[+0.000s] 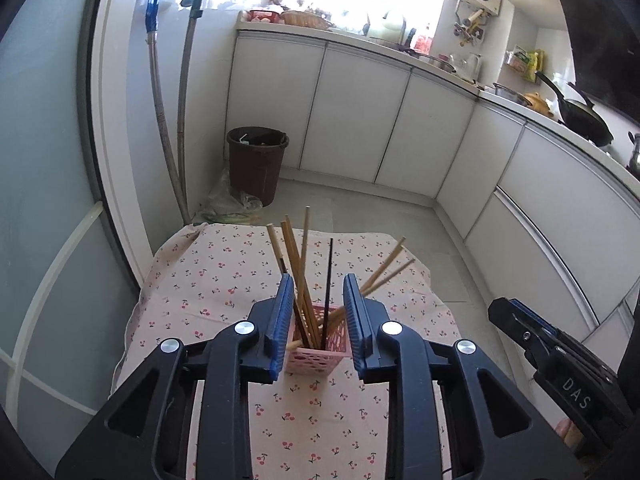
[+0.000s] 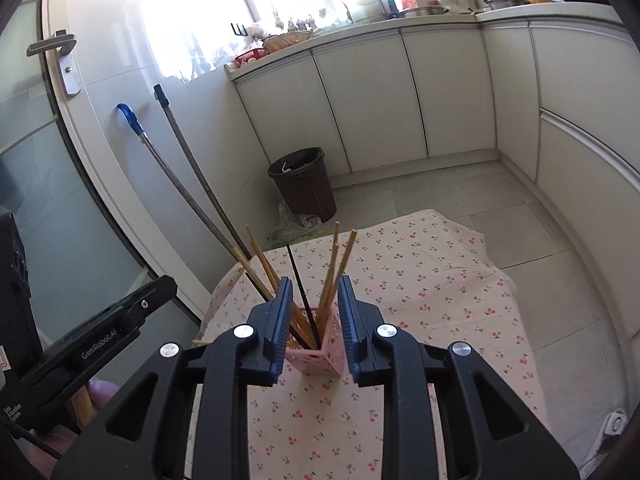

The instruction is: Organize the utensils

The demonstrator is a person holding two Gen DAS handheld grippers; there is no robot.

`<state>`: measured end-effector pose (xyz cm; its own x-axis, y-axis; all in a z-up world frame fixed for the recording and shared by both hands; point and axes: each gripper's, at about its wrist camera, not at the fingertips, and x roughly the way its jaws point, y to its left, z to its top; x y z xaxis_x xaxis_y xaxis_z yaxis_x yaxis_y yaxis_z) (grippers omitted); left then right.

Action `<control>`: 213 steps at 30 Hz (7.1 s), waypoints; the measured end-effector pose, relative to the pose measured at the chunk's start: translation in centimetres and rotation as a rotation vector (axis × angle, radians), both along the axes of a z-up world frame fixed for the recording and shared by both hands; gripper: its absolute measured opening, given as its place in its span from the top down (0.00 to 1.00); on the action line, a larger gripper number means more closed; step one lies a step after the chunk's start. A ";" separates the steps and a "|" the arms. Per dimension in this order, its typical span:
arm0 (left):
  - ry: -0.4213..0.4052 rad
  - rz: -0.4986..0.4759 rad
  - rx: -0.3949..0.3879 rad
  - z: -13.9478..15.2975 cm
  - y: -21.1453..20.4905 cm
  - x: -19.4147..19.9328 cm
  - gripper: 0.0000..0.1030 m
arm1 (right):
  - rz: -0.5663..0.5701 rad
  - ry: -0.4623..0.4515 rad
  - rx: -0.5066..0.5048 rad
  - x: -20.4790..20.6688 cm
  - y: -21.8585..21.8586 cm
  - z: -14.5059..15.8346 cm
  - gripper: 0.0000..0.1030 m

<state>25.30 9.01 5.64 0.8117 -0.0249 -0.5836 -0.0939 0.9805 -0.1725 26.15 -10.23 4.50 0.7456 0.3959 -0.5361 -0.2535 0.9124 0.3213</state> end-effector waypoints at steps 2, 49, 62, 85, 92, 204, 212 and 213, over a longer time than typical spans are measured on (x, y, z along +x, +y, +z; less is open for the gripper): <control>-0.023 -0.020 0.014 -0.1 -1.1 -1.3 0.65 | -0.027 -0.025 -0.029 -1.7 -1.0 0.1 0.66; -0.081 0.074 0.266 -4.1 -6.8 -5.8 0.07 | -0.391 -0.013 -0.271 -6.8 -5.8 -4.2 0.07; -0.055 0.063 0.246 -4.4 -6.7 -5.4 0.07 | -0.392 -0.007 -0.238 -6.6 -6.0 -4.3 0.07; -0.037 0.051 0.244 -4.9 -6.8 -5.3 0.07 | -0.392 0.022 -0.229 -6.2 -6.3 -4.7 0.07; -0.035 0.055 0.243 -5.0 -6.7 -5.1 0.07 | -0.395 0.029 -0.225 -6.2 -6.4 -4.9 0.07; -0.008 0.070 0.262 -6.1 -6.7 -4.9 0.07 | -0.388 0.080 -0.214 -5.5 -6.2 -5.8 0.07; -0.031 0.045 0.271 -6.2 -7.1 -4.9 0.14 | -0.389 0.084 -0.212 -5.5 -6.3 -5.9 0.07; -0.033 0.046 0.271 -6.1 -7.1 -5.0 0.14 | -0.389 0.083 -0.212 -5.5 -6.2 -5.9 0.07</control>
